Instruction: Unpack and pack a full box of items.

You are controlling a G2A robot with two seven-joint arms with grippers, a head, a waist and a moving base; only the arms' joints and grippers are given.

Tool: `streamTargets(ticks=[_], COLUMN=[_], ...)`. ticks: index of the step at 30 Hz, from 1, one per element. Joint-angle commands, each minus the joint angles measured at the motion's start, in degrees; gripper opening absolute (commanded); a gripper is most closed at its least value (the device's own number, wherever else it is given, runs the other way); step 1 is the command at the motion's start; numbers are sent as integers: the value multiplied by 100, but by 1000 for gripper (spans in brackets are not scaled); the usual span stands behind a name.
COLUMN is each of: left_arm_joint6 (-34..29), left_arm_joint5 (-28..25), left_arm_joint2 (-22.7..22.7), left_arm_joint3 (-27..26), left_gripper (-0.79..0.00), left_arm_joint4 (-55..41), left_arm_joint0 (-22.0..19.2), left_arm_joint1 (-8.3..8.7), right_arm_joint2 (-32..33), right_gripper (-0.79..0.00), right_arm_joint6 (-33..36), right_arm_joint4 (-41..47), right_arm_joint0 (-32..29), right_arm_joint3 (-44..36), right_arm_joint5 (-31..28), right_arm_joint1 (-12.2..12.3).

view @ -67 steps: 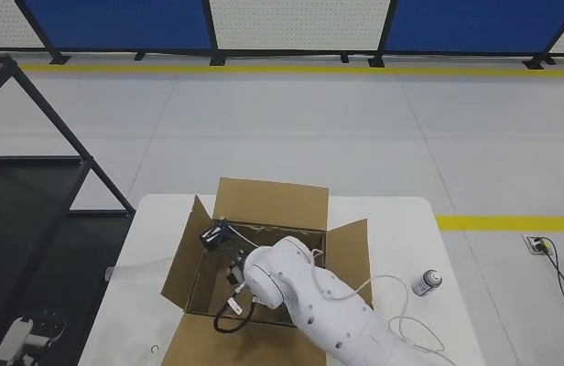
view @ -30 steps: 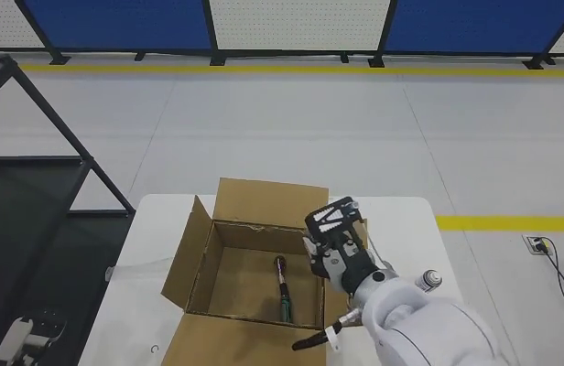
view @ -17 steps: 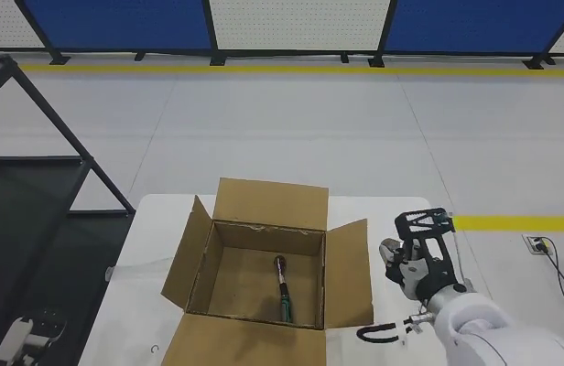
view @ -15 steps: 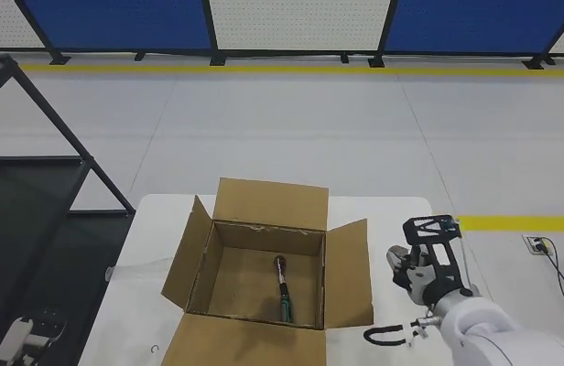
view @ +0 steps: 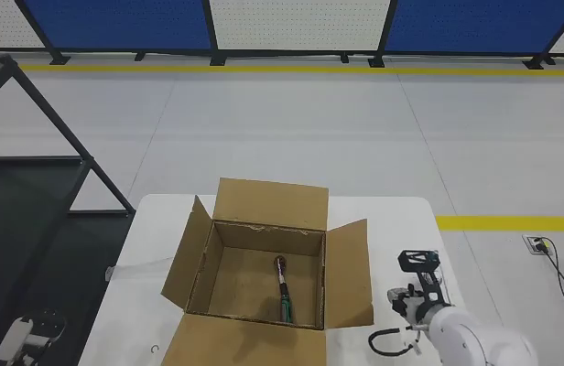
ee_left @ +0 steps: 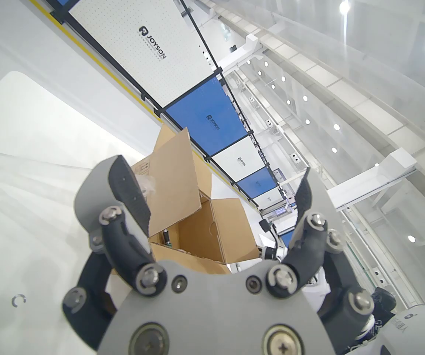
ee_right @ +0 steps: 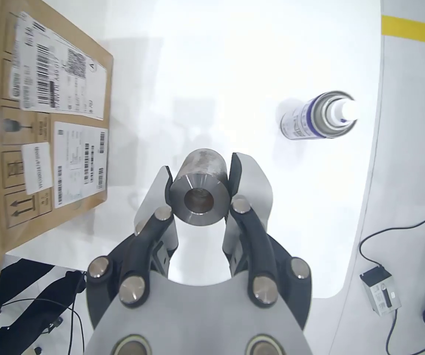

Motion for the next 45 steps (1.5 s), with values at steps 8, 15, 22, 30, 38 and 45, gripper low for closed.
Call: streamTargets(ticks=[8, 15, 22, 30, 38, 45], left_arm_joint6=[0, 0, 0, 0, 0, 0], left_arm_joint5=[0, 0, 0, 0, 0, 0], left_arm_joint2=[0, 0, 0, 0, 0, 0], left_arm_joint3=[0, 0, 0, 0, 0, 0], left_gripper=[0, 0, 0, 0, 0, 0], left_arm_joint4=[0, 0, 0, 0, 0, 0], left_arm_joint0=[0, 0, 0, 0, 0, 0], left_arm_joint1=[0, 0, 0, 0, 0, 0], right_arm_joint2=[-86, -276, -372, -349, -371, -334], right_gripper=[-785, -785, -785, -748, -459, -366], right_arm_joint6=[-294, -339, -153, -218, -297, -287], right_arm_joint4=[145, -177, -183, -39, 31, 63], right_arm_joint0=[182, 467, 781, 933, 886, 791], right_arm_joint3=[901, 1454, 1891, 2227, 2166, 1906], right_arm_joint5=[98, 260, 320, 351, 438, 499], right_arm_joint1=[26, 47, 63, 87, 110, 139])
